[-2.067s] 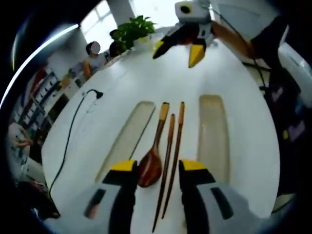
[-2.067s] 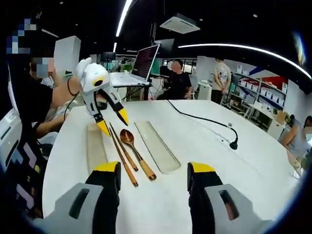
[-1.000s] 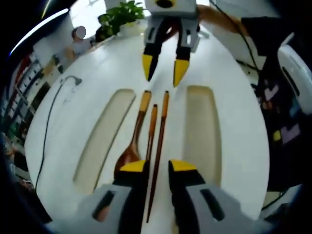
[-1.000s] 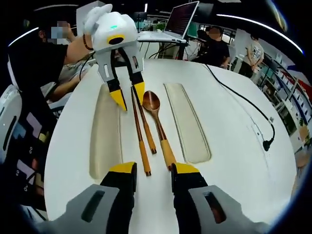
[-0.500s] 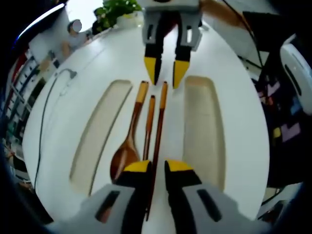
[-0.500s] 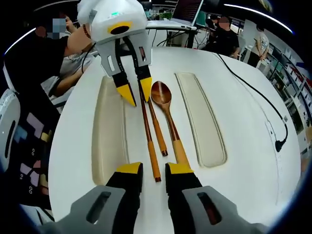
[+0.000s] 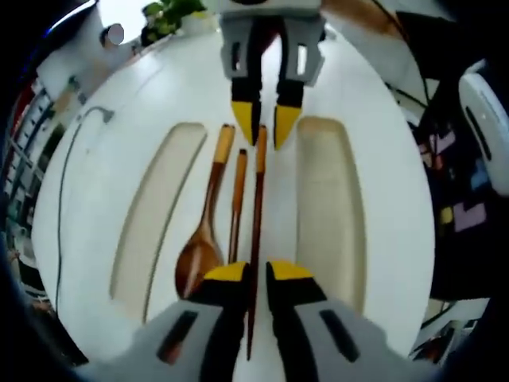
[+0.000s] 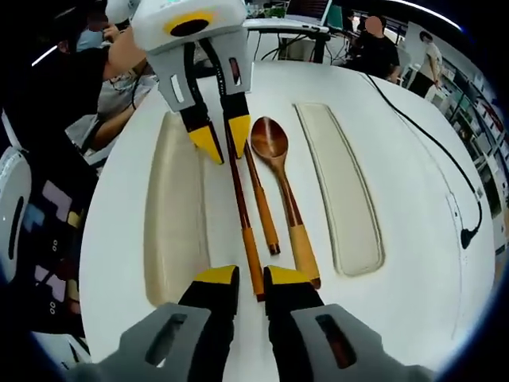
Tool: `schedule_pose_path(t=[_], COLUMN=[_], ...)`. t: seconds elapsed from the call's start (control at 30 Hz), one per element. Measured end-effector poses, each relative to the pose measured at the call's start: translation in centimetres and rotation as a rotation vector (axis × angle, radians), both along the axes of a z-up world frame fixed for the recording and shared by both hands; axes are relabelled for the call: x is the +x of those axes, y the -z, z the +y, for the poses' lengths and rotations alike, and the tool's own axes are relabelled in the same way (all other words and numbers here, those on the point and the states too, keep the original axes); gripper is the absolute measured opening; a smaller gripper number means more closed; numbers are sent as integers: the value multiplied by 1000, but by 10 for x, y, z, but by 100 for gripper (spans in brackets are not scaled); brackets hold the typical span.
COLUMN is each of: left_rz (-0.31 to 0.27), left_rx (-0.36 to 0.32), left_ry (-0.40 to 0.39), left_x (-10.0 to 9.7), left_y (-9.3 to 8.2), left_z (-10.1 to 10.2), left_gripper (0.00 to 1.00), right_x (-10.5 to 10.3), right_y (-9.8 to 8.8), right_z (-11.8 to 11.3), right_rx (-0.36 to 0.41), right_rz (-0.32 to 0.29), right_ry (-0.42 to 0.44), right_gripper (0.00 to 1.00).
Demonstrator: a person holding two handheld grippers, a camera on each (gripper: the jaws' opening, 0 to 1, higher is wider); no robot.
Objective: Arrange the utensils inside the cutlery case until each visible utensil rests in its matching compartment.
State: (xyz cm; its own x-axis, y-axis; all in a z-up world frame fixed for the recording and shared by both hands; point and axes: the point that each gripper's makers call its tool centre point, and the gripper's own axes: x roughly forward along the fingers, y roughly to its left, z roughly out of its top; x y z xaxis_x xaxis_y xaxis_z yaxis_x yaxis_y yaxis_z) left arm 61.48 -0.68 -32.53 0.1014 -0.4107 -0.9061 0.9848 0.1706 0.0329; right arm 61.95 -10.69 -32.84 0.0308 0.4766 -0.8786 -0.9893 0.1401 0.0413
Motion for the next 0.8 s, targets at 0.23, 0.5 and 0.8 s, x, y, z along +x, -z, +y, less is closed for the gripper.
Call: schedule_pose_path(t=[0.23,0.5,0.8], left_rz=[6,4,-36], left_rx=[11,6,22], left_ry=[14,16,10], left_x=[-2,2,1], left_y=[1,2,2], left_z=[-1,-4,-4], left_gripper=[9,5,4], right_x=[4,3,2], right_y=[2,2,2], right_z=[0,3,3], right_rx=[-11,-7,13], right_rz=[-43,-46,-39], right_ry=[-50,-58,-90], right_gripper=[6,5,4])
